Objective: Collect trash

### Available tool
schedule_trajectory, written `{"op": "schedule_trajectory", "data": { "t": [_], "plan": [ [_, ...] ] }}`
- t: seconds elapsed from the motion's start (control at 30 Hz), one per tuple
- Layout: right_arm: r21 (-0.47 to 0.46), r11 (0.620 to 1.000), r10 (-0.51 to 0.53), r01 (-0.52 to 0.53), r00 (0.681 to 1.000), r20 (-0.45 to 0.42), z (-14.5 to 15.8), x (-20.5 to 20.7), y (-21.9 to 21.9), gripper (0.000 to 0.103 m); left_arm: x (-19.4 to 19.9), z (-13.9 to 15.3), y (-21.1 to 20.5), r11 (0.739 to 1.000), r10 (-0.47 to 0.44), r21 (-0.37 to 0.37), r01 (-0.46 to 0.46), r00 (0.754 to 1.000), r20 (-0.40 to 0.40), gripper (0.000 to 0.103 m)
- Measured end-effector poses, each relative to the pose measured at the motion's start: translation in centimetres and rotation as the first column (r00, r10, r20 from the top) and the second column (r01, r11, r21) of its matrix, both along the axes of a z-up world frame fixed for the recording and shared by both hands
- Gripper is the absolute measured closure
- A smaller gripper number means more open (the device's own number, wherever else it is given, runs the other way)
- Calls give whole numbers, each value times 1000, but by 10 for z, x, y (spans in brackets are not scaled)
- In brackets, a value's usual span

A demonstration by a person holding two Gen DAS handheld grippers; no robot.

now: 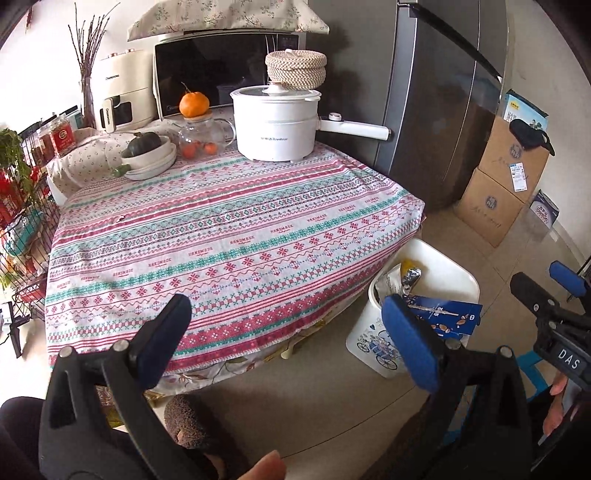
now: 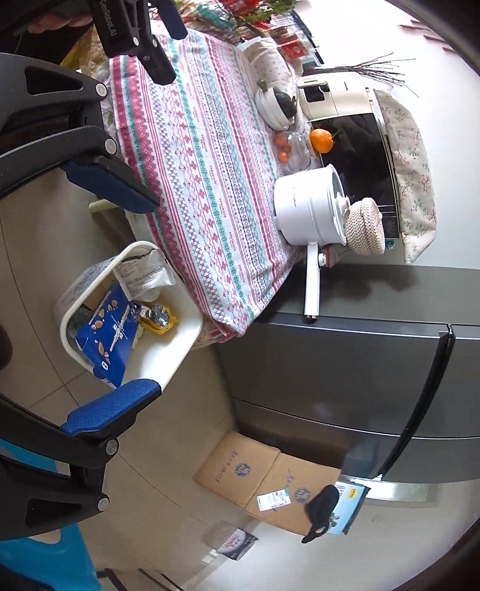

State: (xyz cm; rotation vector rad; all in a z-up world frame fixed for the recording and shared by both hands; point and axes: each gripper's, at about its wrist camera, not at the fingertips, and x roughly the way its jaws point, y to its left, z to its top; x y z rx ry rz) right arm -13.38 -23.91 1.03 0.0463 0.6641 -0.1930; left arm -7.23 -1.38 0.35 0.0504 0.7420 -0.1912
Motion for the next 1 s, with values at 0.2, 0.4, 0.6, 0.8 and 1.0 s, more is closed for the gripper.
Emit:
{"op": "schedule_trajectory", "data": {
  "t": [0.2, 0.4, 0.6, 0.8, 1.0],
  "plan": [
    [7, 1000, -1, 0, 1000, 6, -2, 4, 0, 10, -1, 2, 0, 1000, 7, -6, -7, 1000, 14, 1],
    [16, 1000, 3, -3, 1000, -10, -7, 6, 1, 10, -1, 2, -1, 1000, 4, -9, -4, 1000, 14, 1],
    [18, 1000, 3, -3, 1000, -10, -7, 6, 0, 10, -2, 2, -4, 1000, 0, -7, 0, 1000, 13, 1],
    [16, 1000, 4, -4, 1000, -12, -7, 6, 0, 10, -2, 2, -4, 1000, 0, -6, 0, 1000, 11, 1],
    [17, 1000, 0, 0, 1000, -11, -8, 6, 0, 10, -3, 2, -4, 1000, -5, -6, 5, 1000, 12, 1]
  ]
}}
